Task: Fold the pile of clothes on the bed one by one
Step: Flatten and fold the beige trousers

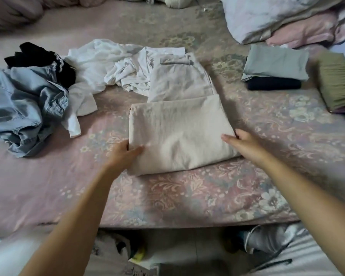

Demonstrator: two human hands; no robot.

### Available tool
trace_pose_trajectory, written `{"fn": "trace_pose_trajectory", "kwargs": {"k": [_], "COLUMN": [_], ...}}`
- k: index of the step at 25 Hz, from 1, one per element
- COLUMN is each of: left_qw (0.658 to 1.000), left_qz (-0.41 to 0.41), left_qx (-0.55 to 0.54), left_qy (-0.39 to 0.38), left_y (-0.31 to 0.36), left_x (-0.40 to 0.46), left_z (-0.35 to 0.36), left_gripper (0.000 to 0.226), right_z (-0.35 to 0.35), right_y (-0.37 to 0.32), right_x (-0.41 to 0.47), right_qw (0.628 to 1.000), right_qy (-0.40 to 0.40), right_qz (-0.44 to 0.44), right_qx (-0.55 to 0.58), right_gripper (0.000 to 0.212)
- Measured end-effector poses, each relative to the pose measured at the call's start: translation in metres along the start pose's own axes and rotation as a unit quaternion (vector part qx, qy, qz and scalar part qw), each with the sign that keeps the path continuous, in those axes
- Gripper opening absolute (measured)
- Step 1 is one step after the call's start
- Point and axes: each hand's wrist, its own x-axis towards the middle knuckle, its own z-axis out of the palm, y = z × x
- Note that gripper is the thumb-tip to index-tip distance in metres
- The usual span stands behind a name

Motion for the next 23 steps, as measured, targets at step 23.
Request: {"fn": "trace_pose_trajectory", "kwargs": {"k": [23], "left_qw": [0.968], "left_qz": [-0.033], "left_qx": [0.183], "left_qy": [0.166], "left_y": [-0.006], "left_x": [-0.044], "left_z": [0.045], "left_gripper": [0.024], "right_z": [0.03], "right_y": [0.024], "right_x": [-0.031], "right_qw": [0.902], "right_qy": [0.206], "right_qz": [0.076], "right_qx": [-0.372], "right_gripper": [0.022]}}
